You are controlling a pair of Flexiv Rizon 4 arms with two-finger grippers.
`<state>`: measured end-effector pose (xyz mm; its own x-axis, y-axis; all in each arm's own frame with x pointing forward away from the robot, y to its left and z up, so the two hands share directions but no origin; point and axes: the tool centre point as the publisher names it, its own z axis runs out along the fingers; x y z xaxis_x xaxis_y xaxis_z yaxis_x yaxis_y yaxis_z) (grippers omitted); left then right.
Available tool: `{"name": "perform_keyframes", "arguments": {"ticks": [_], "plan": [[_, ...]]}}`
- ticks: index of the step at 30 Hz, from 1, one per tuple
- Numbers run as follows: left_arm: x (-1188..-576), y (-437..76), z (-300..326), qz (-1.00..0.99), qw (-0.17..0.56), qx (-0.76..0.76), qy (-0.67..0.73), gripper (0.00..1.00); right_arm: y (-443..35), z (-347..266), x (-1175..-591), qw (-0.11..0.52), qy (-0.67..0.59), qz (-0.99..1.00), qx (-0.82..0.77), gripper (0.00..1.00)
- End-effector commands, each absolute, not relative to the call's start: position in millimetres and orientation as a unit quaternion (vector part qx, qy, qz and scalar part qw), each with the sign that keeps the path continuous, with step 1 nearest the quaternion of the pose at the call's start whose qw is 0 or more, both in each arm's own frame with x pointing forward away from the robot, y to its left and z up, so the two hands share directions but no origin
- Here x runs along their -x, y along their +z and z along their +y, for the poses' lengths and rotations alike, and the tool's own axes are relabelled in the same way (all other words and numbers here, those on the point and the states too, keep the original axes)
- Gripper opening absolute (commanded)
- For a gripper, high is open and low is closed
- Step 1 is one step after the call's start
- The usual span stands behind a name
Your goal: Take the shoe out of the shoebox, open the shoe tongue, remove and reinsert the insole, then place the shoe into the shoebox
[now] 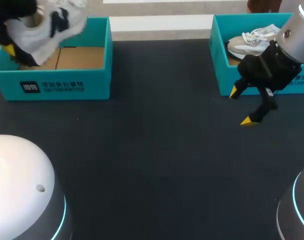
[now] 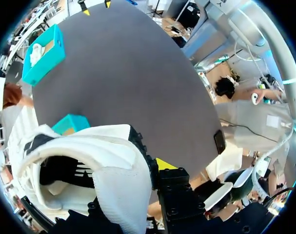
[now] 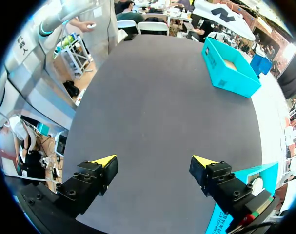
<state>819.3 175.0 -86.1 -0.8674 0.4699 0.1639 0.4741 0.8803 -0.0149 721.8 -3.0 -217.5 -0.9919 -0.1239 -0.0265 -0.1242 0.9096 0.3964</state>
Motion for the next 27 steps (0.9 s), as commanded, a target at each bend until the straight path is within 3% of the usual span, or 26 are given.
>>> {"name": "perform_keyframes", "arguments": {"ticks": [1, 27], "plan": [[-832, -83, 215, -0.97, 0.076, 0.23, -0.02, 0.0, -218, -3, -723, -0.001, 0.202, 0.977, 0.064, 1.0], [-853, -87, 243, -0.976, 0.08, 0.2, -0.033, 0.0, -218, -3, -723, -0.001, 0.202, 0.977, 0.064, 1.0]]}}
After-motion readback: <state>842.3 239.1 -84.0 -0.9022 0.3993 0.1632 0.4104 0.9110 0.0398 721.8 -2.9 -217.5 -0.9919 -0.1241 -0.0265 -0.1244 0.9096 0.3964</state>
